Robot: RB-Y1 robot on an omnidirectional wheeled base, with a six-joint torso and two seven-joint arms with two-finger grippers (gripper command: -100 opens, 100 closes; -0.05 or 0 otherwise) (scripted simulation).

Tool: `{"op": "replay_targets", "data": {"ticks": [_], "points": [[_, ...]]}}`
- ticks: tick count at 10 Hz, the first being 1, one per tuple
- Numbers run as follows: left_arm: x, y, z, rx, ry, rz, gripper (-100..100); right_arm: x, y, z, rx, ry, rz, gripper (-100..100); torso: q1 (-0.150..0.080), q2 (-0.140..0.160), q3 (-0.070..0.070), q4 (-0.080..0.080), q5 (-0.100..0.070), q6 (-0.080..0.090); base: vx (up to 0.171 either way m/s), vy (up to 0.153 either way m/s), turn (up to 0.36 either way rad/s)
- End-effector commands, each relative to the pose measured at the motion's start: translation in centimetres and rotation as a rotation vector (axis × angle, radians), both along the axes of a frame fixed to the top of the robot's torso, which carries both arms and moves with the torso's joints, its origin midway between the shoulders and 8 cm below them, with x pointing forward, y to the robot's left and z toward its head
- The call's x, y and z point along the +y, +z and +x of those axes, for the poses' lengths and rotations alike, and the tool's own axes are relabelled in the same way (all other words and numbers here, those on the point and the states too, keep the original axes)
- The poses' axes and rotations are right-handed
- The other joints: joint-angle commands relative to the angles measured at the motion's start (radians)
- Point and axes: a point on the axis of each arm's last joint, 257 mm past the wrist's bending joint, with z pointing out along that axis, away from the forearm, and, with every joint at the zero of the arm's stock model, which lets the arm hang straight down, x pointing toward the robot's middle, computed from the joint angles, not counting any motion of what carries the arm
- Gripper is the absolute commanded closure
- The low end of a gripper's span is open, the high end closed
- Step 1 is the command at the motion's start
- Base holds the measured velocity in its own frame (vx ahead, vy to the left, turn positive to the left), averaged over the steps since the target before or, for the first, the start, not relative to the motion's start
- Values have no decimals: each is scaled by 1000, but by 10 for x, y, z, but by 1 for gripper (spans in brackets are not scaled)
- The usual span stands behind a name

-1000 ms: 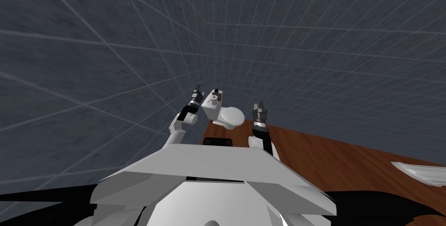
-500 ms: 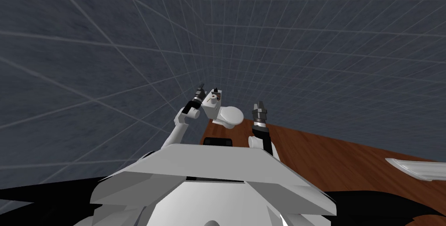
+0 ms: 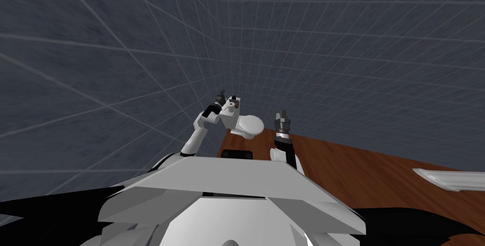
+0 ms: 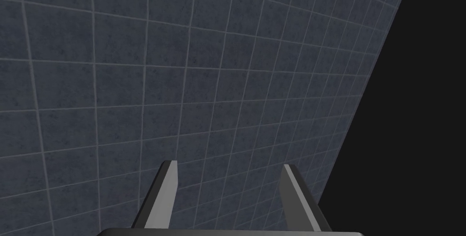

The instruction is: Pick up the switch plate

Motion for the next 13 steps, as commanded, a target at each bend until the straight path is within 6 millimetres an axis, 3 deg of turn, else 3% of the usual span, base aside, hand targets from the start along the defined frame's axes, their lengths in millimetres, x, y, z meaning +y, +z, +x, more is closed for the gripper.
{"op": "replay_targets", "data": {"ticks": [1, 2, 6, 7, 13], "points": [[1, -8, 15, 49, 6, 20, -100, 0, 0, 0, 0, 0, 0, 0, 0, 0, 0, 0, 0, 0, -24, -28, -29], [-3, -3, 21, 48, 2, 24, -100, 0, 0, 0, 0, 0, 0, 0, -1, 0, 0, 0, 0, 0, -30, -26, -21], [0, -18, 55, 158, 23, 69, -100, 0, 0, 0, 0, 0, 0, 0, -1, 1, 0, 0, 0, 0, -31, -27, -27], [-3, -11, 57, 149, 20, 70, -100, 0, 0, 0, 0, 0, 0, 0, -1, 0, 0, 0, 0, 0, -4, -17, 4], [12, -23, 98, 314, 70, 130, -100, 0, 0, 0, 0, 0, 0, 0, -1, -1, -1, 0, 0, 0, -8, -33, -29]]}}
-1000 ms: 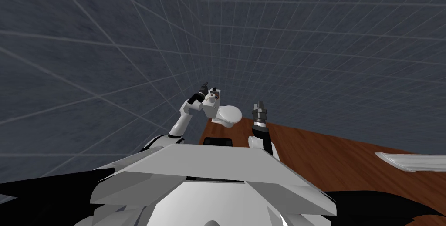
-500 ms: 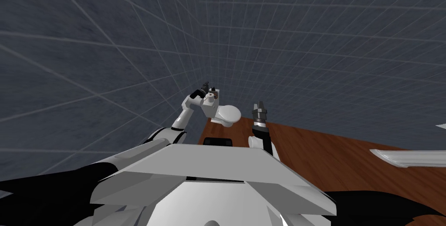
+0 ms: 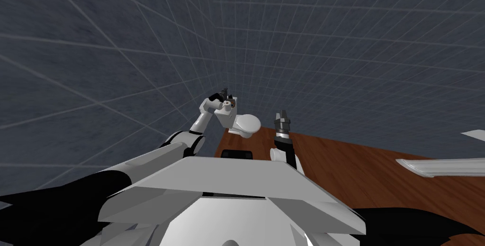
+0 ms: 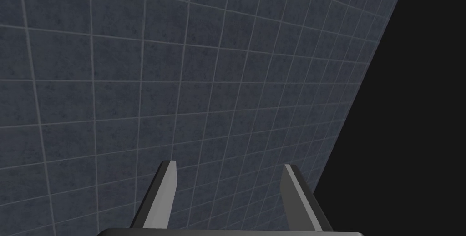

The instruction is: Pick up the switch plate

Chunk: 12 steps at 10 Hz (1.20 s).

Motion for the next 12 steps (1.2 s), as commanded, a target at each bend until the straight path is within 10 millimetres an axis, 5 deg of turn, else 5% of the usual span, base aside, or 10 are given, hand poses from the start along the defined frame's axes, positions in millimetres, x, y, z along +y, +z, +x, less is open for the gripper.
{"op": "replay_targets", "data": {"ticks": [1, 6, 12], "points": [[2, -2, 5, 23, 5, 6, -100, 0, 0, 0, 0, 0, 0, 0, 0, 0, 0, 0, 0, 0, -1, -14, 2], [28, -5, 29, 159, 69, 43, -100, 0, 0, 0, 0, 0, 0, 0, 0, 0, 0, 0, 0, 0, 8, -35, -34], [52, -27, 34, 328, 125, 63, -100, 0, 0, 0, 0, 0, 0, 0, 0, -2, -1, 0, 0, 0, 23, -31, -24]]}}
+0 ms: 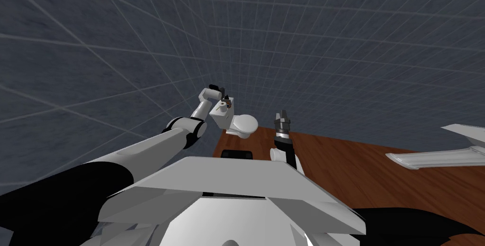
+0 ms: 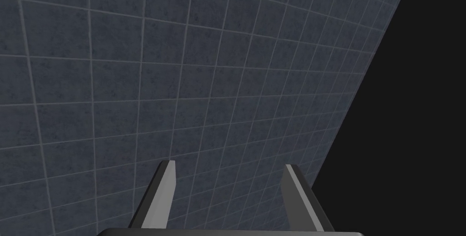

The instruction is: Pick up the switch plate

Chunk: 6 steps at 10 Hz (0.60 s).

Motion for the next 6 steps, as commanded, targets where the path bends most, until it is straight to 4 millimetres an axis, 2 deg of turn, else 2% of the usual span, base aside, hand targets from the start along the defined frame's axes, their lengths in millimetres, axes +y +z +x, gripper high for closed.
{"op": "replay_targets", "data": {"ticks": [1, 2, 5, 6], "points": [[12, -4, 1, 55, 25, 3, -100, 0, 0, 0, 0, 0, 0, 0, 0, 0, 0, 0, 0, 0, 45, -41, -40], [14, -13, -3, 88, 31, 4, -100, 0, 0, 0, 0, 0, 0, 0, 0, -1, 0, 0, 0, 0, 41, -33, -19], [34, -19, -6, 184, 72, 1, -100, 0, 0, 0, 0, 0, 0, 0, 0, 0, 0, 0, 0, 0, 43, -38, -34], [36, -28, -10, 213, 77, 1, -100, 0, 0, 0, 0, 0, 0, 0, 0, -1, 0, 0, 0, 0, 49, -37, -22]]}}
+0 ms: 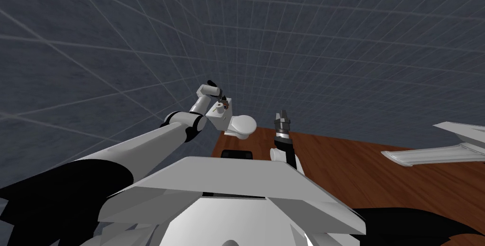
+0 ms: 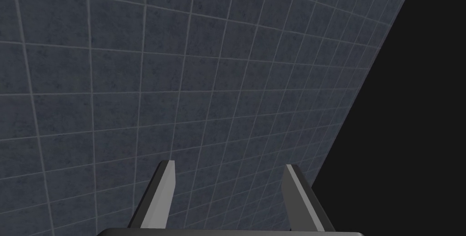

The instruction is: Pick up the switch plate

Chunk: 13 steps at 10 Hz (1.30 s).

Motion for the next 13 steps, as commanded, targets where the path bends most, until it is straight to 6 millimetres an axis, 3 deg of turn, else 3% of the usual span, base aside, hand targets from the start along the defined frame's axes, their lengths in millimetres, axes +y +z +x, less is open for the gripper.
{"op": "replay_targets", "data": {"ticks": [1, 13], "points": [[11, -8, -6, 59, 23, -5, -100, 0, 0, 0, 0, 0, 0, 0, 0, 0, 0, 0, 0, 0, 57, -36, -39], [56, -55, -62, 411, 113, -73, -100, 0, 0, 0, 0, 0, 0, 0, 2, 1, 0, 0, 0, 0, 55, -29, -25]]}}
